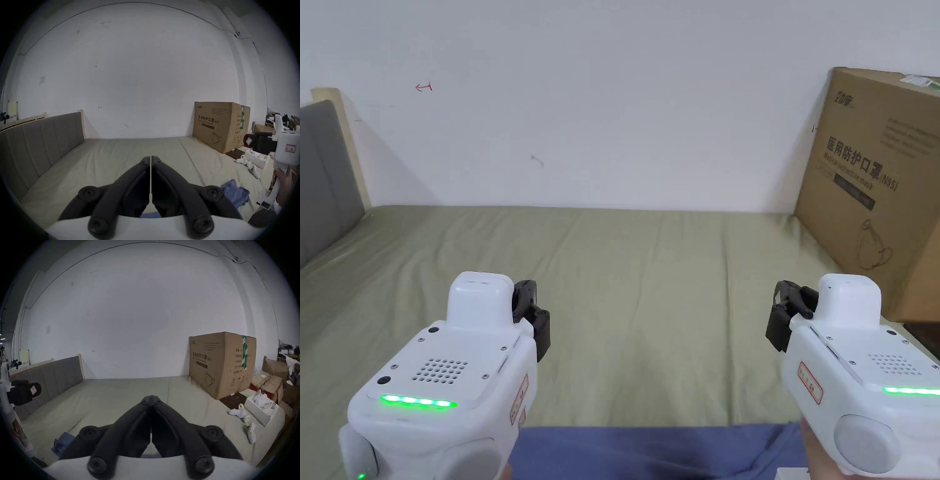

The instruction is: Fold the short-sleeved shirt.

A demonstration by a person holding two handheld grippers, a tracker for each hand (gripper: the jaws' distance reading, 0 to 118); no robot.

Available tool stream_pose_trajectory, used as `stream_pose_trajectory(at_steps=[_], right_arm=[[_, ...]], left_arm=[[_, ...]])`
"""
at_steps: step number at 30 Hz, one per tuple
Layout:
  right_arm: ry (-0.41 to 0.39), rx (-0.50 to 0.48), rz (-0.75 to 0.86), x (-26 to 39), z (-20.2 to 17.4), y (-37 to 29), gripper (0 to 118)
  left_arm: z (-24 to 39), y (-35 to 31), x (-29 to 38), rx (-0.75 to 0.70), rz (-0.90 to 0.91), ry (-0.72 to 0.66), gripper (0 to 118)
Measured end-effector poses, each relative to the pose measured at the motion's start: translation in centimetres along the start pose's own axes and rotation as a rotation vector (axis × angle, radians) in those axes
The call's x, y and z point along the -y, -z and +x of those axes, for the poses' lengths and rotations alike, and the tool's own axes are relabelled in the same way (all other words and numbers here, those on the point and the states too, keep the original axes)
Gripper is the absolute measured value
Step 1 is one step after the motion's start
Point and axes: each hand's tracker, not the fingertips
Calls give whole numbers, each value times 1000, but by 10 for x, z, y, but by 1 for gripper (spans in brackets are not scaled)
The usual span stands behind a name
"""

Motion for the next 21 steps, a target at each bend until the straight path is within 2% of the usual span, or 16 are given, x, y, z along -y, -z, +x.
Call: stream_pose_trajectory(at_steps=[5,8,10,12,14,17,18,19,20,21], right_arm=[[-35,48,-58,4,0,13,0],[-24,21,-88,3,6,21,0],[-39,10,-101,4,7,23,0],[-75,12,-127,7,10,27,0],[-75,3,-147,10,12,29,0],[-67,-3,-199,18,17,32,0],[-64,-3,-213,21,18,34,0],[-62,1,-221,24,20,33,0],[-62,4,-231,25,20,34,0],[-63,5,-242,27,20,35,0]], left_arm=[[-21,6,0,13,-61,-63,0],[-68,19,5,74,-201,-173,0],[-115,36,19,210,-379,-338,0],[-169,56,52,377,-587,-570,0],[-205,64,86,407,-697,-694,0],[-239,66,132,413,-830,-794,1],[-243,65,147,411,-864,-834,8],[-251,66,162,392,-896,-853,24],[-252,66,173,383,-921,-874,49],[-254,68,185,382,-931,-895,91]])
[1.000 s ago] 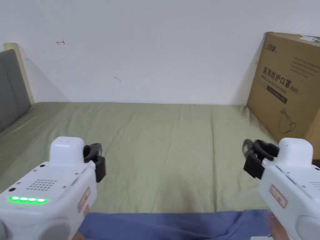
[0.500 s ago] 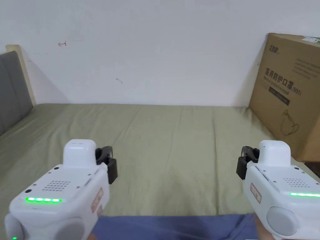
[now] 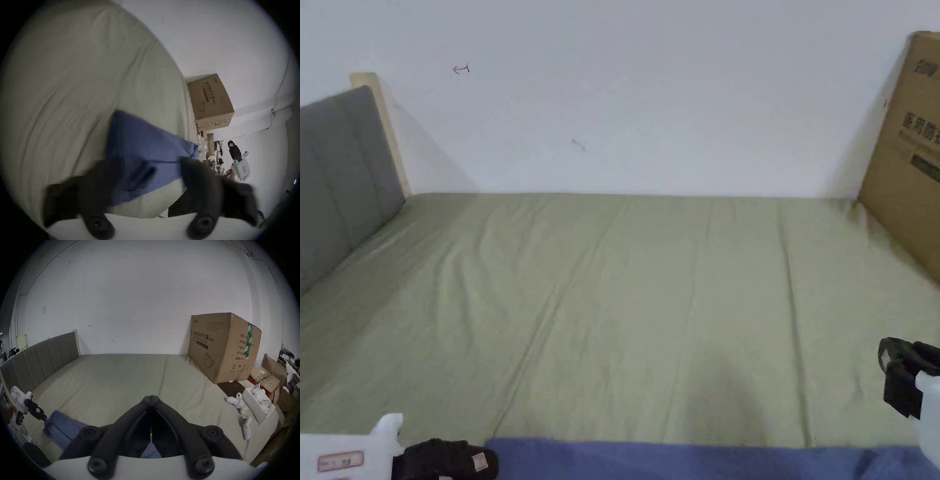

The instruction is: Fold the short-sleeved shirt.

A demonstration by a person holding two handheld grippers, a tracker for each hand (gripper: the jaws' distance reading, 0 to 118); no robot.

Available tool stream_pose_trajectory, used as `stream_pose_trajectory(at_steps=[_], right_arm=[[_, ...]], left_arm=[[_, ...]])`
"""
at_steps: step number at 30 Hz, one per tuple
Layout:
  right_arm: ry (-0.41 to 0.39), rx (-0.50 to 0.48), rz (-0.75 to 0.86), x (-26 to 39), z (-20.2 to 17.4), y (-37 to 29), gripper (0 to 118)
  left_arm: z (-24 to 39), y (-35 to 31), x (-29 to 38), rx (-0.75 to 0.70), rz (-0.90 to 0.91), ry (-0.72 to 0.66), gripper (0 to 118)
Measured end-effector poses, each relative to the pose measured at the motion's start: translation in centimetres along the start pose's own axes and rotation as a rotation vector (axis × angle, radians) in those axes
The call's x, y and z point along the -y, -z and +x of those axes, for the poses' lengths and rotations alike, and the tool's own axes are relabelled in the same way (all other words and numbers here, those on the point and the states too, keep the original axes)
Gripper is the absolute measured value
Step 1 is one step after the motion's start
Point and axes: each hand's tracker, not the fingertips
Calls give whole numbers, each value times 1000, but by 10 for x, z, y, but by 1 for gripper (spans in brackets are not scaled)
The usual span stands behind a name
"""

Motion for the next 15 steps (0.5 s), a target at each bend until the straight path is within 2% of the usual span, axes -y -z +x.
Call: stream_pose_trajectory(at_steps=[1,2,4,6,9,11,13,15], right_arm=[[-3,1,-9,1,-1,1,0],[-6,3,-19,3,0,1,0],[-10,1,-35,5,-2,4,0],[-14,-2,-49,6,-3,5,0],[-16,-9,-75,4,-7,11,0],[-15,-10,-84,3,-11,10,0],[-6,-13,-91,1,-13,12,0],[6,-23,-98,1,-15,12,0]], left_arm=[[-3,4,3,18,-8,-1,112],[-11,10,5,65,-13,-25,118],[-33,17,6,155,8,-51,118],[-37,22,7,300,44,-90,118],[-34,44,3,431,51,-119,118],[-32,58,1,378,-24,-16,118],[-45,75,-8,430,-52,-40,118],[-53,86,-13,501,-77,-128,116]])
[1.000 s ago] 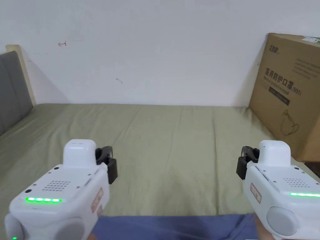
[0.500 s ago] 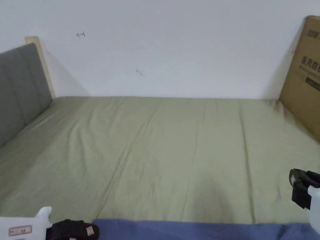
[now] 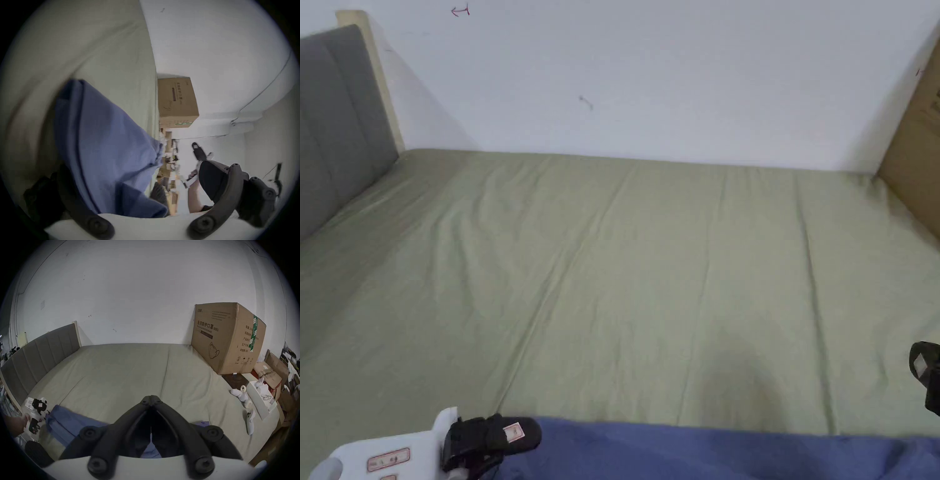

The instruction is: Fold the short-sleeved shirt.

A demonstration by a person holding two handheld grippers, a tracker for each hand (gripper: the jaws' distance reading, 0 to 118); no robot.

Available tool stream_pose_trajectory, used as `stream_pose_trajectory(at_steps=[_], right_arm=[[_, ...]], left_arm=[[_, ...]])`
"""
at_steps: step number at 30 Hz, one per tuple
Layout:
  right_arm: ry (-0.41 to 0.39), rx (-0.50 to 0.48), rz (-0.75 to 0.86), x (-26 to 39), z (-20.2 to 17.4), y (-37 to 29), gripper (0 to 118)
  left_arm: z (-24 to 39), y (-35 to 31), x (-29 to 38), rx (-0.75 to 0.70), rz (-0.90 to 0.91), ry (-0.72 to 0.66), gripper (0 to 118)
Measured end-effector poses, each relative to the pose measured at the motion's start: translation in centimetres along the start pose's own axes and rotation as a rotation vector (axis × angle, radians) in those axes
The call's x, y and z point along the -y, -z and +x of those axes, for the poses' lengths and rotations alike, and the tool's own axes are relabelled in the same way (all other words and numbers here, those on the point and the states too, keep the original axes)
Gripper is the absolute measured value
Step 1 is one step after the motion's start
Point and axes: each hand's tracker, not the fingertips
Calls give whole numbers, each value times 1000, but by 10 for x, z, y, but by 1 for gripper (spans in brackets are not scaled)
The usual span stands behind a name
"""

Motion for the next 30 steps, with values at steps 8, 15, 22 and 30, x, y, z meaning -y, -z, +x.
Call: stream_pose_trajectory(at_steps=[8,15,22,30], right_arm=[[-25,-33,-57,12,-7,11,0],[-31,-61,-49,10,-7,6,0],[-7,-91,-24,10,-2,-5,0],[6,-90,11,10,19,-23,0]], left_arm=[[-8,-1,1,-194,-5,52,2],[52,-8,14,-530,16,246,2],[136,-30,44,-1258,95,583,3],[204,35,67,-1415,-10,753,3]])
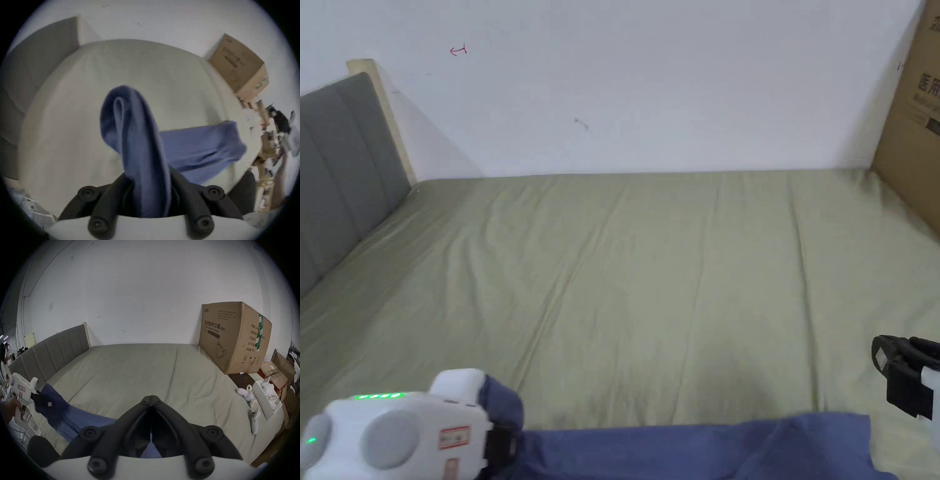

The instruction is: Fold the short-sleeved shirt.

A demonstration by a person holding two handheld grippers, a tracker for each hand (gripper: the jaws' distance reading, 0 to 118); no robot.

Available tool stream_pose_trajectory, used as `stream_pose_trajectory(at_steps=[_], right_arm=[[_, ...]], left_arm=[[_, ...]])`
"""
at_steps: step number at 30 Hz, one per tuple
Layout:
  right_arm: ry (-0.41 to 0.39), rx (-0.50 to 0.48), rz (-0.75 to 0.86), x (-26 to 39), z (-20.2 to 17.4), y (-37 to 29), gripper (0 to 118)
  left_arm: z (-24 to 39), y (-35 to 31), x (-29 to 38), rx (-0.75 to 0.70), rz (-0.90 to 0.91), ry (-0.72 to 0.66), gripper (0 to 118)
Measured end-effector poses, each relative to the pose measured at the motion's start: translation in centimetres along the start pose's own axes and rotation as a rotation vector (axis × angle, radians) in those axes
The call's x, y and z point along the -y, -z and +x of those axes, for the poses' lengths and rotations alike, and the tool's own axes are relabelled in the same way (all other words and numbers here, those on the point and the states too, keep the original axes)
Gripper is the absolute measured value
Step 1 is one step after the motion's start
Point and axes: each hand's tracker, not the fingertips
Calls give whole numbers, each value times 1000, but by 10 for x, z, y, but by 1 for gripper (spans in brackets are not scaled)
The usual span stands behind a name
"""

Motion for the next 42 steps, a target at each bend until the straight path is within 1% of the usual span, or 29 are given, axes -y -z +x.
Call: stream_pose_trajectory(at_steps=[3,6,7,8,9,10,11,12,13,14,15,16,17,18,19,20,21,22,24,26,27,28,34,36,37,39,41,42], right_arm=[[37,2,-3,0,10,-5,0],[57,13,-3,3,19,-10,0],[63,16,-4,4,22,-11,0],[69,17,-6,5,25,-12,0],[75,18,-9,6,27,-13,0],[79,19,-11,7,29,-13,0],[82,22,-14,8,32,-13,0],[85,24,-19,9,34,-13,0],[87,26,-23,10,36,-13,0],[89,26,-25,11,37,-13,0],[93,25,-28,12,39,-12,0],[98,23,-31,13,40,-11,0],[102,22,-33,14,41,-10,0],[110,18,-35,15,42,-9,0],[118,13,-35,16,42,-8,0],[123,10,-33,16,43,-8,0],[127,8,-31,16,42,-8,0],[128,5,-30,16,42,-8,0],[127,1,-29,17,41,-7,0],[126,-2,-30,17,41,-6,0],[127,-3,-30,18,41,-6,0],[128,-4,-31,18,42,-6,0],[135,7,-38,18,46,-7,0],[138,9,-42,18,47,-7,0],[139,10,-44,18,47,-7,0],[140,11,-43,18,46,-8,0],[142,4,-44,17,43,-9,0],[141,0,-42,16,41,-9,0]], left_arm=[[56,19,-21,126,-103,-8,3],[118,40,-37,142,-176,49,4],[134,49,-41,165,-196,66,8],[148,55,-42,168,-201,63,21],[159,61,-44,173,-207,54,21],[164,66,-45,187,-214,50,28],[169,72,-45,247,-237,31,46],[174,73,-42,296,-264,2,91],[172,72,-41,347,-273,-31,109],[169,69,-40,396,-246,-50,110],[164,66,-40,439,-235,-70,107],[159,59,-37,461,-216,-74,108],[154,54,-37,477,-184,-62,107],[146,45,-38,458,-143,-23,108],[161,33,-43,821,6,-157,108],[155,28,-44,758,34,-127,107],[149,21,-43,682,63,-93,97],[145,18,-41,636,77,-77,76],[147,21,-38,618,69,-53,0],[154,29,-32,679,30,-68,0],[163,36,-30,737,-26,-84,0],[172,46,-28,761,-51,-92,0],[240,87,-21,760,-160,-16,0],[252,99,-20,742,-166,-2,0],[251,99,-22,772,-167,-23,0],[242,98,-27,893,-202,-132,0],[228,95,-23,1093,-231,-222,0],[217,89,-21,1148,-213,-259,0]])
